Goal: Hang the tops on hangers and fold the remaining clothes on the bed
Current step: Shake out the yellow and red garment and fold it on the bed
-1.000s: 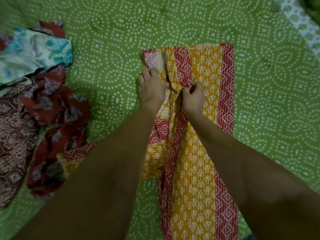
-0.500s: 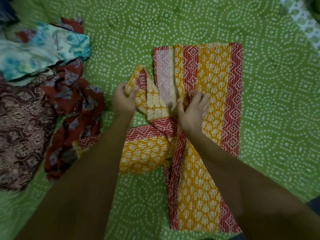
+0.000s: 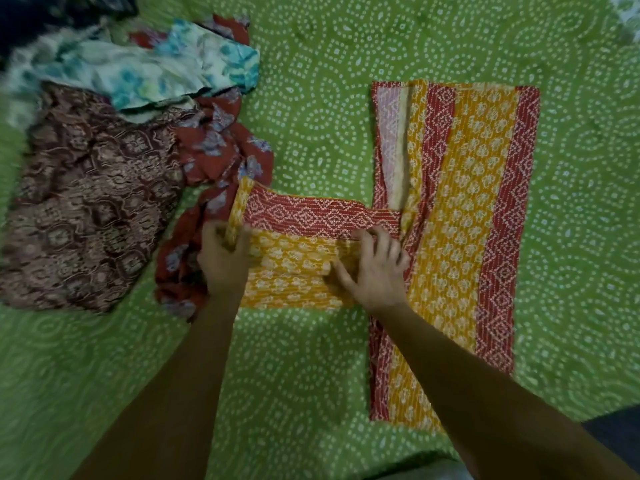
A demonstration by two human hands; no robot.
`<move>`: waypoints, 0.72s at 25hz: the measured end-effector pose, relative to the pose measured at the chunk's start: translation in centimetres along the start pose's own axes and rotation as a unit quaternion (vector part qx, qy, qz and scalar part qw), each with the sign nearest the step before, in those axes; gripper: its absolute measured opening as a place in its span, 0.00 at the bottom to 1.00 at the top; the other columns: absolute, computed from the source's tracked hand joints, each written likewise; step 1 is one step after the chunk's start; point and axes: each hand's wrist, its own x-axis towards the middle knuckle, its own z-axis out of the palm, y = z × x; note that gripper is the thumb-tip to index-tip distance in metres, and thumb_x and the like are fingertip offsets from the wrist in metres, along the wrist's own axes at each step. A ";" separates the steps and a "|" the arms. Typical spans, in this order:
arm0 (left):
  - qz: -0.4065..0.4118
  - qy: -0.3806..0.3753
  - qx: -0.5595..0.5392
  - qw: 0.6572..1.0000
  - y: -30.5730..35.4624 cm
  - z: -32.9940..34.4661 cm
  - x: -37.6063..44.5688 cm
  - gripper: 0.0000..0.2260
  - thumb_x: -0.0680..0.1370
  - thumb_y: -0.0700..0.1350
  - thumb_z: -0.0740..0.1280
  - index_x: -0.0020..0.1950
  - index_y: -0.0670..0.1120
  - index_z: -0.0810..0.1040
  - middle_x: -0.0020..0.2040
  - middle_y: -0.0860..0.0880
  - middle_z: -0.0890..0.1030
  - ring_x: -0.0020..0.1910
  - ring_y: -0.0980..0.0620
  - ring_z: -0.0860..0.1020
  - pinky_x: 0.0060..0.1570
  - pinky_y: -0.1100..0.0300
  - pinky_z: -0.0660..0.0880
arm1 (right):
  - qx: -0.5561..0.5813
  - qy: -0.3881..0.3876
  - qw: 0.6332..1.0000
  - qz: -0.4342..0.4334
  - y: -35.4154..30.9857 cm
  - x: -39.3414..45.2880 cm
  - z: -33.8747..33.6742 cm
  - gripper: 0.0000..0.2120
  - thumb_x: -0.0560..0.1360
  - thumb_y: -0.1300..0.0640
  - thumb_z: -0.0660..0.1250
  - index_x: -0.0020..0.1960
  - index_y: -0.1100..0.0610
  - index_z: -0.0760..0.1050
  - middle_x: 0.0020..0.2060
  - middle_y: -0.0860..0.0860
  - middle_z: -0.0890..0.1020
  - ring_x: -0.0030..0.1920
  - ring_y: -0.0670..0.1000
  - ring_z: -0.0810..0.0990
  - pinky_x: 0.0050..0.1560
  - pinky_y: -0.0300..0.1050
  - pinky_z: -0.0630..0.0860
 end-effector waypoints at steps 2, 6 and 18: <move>-0.014 -0.037 -0.017 0.999 -2.7 -1.8 -1.4 0.13 0.76 0.43 0.71 0.56 0.43 0.70 0.40 0.56 0.74 0.34 0.69 0.76 0.31 0.75 0.68 | -0.032 -0.015 0.999 -0.027 -0.8 -1.1 0.9 0.32 0.74 0.35 0.59 0.70 0.53 0.61 0.68 0.57 0.64 0.65 0.60 0.65 0.63 0.60 0.62; 0.027 -0.178 0.010 0.984 -7.6 -3.4 -2.2 0.17 0.79 0.39 0.65 0.67 0.49 0.70 0.58 0.56 0.75 0.54 0.56 0.73 0.50 0.62 0.68 | -0.127 -0.014 0.980 -0.155 -3.5 -2.1 3.1 0.27 0.72 0.40 0.59 0.66 0.53 0.63 0.62 0.57 0.73 0.54 0.58 0.72 0.51 0.54 0.72; 0.070 -0.203 0.192 0.958 -8.3 -2.7 -1.3 0.19 0.82 0.36 0.57 0.72 0.47 0.67 0.72 0.51 0.59 0.55 0.51 0.74 0.47 0.59 0.74 | -0.223 0.020 0.967 -0.124 -3.2 -3.0 4.0 0.25 0.70 0.62 0.66 0.65 0.57 0.66 0.57 0.57 0.74 0.51 0.57 0.75 0.44 0.50 0.77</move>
